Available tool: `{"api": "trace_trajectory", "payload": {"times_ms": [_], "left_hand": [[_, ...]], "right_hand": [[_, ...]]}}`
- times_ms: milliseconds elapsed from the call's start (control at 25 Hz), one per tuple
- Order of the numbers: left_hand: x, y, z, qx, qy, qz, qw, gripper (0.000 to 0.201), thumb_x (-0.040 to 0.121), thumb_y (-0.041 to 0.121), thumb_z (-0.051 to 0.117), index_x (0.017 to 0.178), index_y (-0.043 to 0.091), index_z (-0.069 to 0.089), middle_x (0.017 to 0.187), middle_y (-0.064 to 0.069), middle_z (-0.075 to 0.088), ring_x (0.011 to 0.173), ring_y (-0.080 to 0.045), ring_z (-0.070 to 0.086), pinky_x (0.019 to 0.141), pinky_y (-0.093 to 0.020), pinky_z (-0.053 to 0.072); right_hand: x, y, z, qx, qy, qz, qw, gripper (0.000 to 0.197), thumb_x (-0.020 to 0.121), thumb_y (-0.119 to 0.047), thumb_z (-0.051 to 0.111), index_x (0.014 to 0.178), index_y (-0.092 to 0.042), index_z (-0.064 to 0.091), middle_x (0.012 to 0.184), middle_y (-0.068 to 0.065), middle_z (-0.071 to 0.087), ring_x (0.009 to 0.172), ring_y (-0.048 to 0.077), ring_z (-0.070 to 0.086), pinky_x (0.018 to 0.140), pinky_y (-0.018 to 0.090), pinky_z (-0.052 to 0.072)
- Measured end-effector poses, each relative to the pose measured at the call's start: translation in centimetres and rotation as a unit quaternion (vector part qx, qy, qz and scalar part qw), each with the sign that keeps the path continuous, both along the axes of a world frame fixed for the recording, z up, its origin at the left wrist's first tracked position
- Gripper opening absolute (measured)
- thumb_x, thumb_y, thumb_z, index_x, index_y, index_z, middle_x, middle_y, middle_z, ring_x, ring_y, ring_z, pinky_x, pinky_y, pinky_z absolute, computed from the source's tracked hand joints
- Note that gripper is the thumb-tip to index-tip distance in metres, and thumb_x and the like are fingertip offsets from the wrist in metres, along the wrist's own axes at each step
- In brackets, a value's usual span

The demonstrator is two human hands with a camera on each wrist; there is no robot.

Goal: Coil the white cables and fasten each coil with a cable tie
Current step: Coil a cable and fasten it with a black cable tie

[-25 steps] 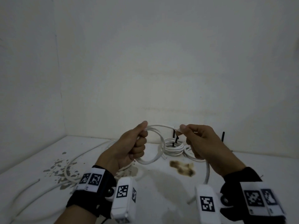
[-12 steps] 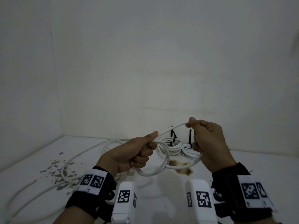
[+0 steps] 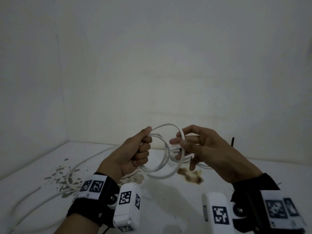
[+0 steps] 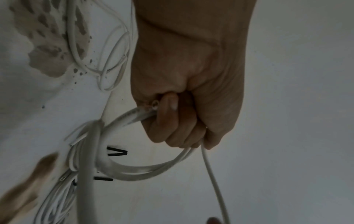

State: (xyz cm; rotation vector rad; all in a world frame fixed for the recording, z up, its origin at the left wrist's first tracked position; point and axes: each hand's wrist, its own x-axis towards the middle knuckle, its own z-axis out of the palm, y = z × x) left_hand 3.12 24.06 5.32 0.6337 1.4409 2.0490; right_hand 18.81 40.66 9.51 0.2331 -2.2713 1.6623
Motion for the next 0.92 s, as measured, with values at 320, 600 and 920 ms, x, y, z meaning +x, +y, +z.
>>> {"api": "trace_trajectory", "payload": {"times_ms": [320, 600, 920], "left_hand": [[0.9, 0.5, 0.4, -0.015, 0.012, -0.018, 1.0, 0.048, 0.095, 0.057, 0.046, 0.061, 0.025, 0.035, 0.045, 0.009, 0.015, 0.033, -0.006, 0.01, 0.036, -0.017, 0.007], [1.2, -0.3, 1.5, 0.107, -0.07, -0.132, 0.983, 0.046, 0.091, 0.051, 0.043, 0.055, 0.023, 0.04, 0.039, 0.01, 0.012, 0.03, -0.007, 0.004, 0.031, -0.012, 0.008], [2.0, 1.1, 1.2, 0.153, -0.104, -0.271, 0.945, 0.04, 0.089, 0.046, 0.051, 0.058, 0.021, 0.044, 0.042, 0.008, 0.013, 0.03, -0.009, 0.008, 0.031, -0.016, 0.009]], "right_hand": [[-2.8, -3.3, -2.1, -0.174, 0.179, -0.108, 0.962, 0.013, 0.094, -0.006, 0.064, 0.105, 0.0, 0.061, 0.098, 0.008, 0.077, 0.086, 0.027, 0.076, 0.073, 0.033, 0.062], [-4.2, -2.7, -4.5, 0.004, 0.163, -0.253, 0.954, 0.02, 0.08, -0.041, 0.079, 0.099, -0.039, 0.071, 0.094, 0.005, 0.062, 0.083, 0.02, 0.06, 0.069, 0.031, 0.054], [-3.7, -2.0, -4.4, -0.072, 0.05, -0.09, 0.992, 0.017, 0.089, -0.004, 0.07, 0.105, -0.01, 0.065, 0.082, 0.017, 0.072, 0.063, 0.029, 0.072, 0.059, 0.038, 0.061]]}}
